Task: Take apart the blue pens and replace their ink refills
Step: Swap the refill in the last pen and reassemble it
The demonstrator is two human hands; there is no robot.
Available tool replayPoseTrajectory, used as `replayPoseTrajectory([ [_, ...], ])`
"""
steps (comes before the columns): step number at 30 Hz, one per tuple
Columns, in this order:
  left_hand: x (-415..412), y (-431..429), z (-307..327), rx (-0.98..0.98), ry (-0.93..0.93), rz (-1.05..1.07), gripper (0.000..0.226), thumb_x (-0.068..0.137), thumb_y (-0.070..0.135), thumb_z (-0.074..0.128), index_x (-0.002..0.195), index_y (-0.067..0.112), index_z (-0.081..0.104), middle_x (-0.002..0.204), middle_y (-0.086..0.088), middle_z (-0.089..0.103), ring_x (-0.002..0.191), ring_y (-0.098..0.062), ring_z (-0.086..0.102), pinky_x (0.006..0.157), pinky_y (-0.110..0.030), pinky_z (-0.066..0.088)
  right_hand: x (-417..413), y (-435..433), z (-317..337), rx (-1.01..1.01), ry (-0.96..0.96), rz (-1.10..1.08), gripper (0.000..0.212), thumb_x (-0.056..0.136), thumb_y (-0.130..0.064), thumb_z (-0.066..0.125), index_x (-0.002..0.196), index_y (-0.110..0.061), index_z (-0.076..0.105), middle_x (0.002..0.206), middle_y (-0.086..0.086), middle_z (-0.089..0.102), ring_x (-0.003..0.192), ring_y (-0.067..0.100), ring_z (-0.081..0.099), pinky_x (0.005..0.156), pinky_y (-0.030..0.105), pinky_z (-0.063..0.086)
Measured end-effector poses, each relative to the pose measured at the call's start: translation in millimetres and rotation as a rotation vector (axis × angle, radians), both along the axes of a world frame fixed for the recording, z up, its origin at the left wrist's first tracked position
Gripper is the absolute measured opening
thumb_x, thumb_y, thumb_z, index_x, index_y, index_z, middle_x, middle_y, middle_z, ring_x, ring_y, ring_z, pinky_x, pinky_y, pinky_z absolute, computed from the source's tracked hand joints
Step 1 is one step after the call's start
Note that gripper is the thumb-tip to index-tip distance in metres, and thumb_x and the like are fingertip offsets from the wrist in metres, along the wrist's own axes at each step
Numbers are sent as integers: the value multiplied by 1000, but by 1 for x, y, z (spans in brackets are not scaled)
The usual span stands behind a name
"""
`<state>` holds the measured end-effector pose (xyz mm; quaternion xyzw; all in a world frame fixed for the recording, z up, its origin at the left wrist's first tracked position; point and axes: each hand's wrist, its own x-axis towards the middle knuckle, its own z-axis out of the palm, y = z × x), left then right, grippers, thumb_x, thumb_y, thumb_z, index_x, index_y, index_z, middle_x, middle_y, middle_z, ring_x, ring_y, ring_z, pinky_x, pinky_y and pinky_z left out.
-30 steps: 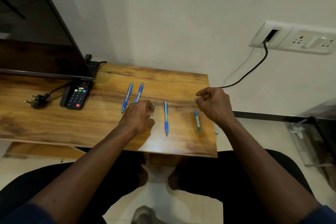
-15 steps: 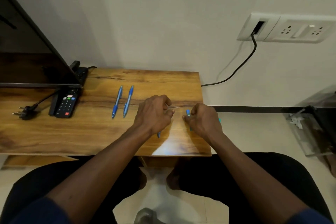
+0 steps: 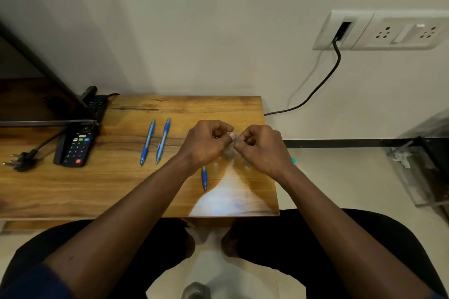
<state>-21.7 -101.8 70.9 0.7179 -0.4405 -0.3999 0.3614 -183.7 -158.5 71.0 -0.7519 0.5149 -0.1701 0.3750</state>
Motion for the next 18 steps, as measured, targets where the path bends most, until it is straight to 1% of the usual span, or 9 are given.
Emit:
replayPoseTrajectory([
  [2,2,0,6,-56,131,15,12,99,22,73,106,16,80,93,-4,80,92,-17,75,85,-38,63,1,-1,13,2,-66,30,14,88,-37,70,80,-25,70,74,-5,74,71,10,71,70,40,62],
  [5,4,1,18,-125,262,30,15,99,18,72,104,6,78,86,-9,78,79,-15,73,76,-28,62,0,-3,27,93,-202,30,8,92,-25,71,88,-18,70,79,0,77,69,14,76,72,39,64],
  [7,7,3,22,-154,288,28,14,99,16,71,103,5,77,87,-10,78,79,-15,73,76,-28,63,-2,-2,33,186,-313,38,10,93,-22,75,95,-13,71,81,4,78,70,18,77,69,34,62],
  [10,11,4,24,-172,322,45,12,98,16,72,102,6,78,91,-18,78,81,-21,73,80,-34,63,-4,-1,36,216,-397,51,15,90,-18,80,101,-10,73,80,8,77,70,21,76,64,26,57],
  [14,9,6,27,-201,335,79,11,99,12,70,100,4,77,88,-18,78,79,-22,73,78,-36,64,-1,-3,37,225,-461,52,12,90,-7,78,101,-5,73,82,14,76,73,24,76,66,26,59],
  [18,8,6,28,-229,325,116,12,101,11,68,102,3,77,86,-14,79,79,-24,76,74,-33,63,2,-5,37,248,-492,59,12,91,-5,77,101,-3,73,83,16,76,74,24,76,67,27,59],
])
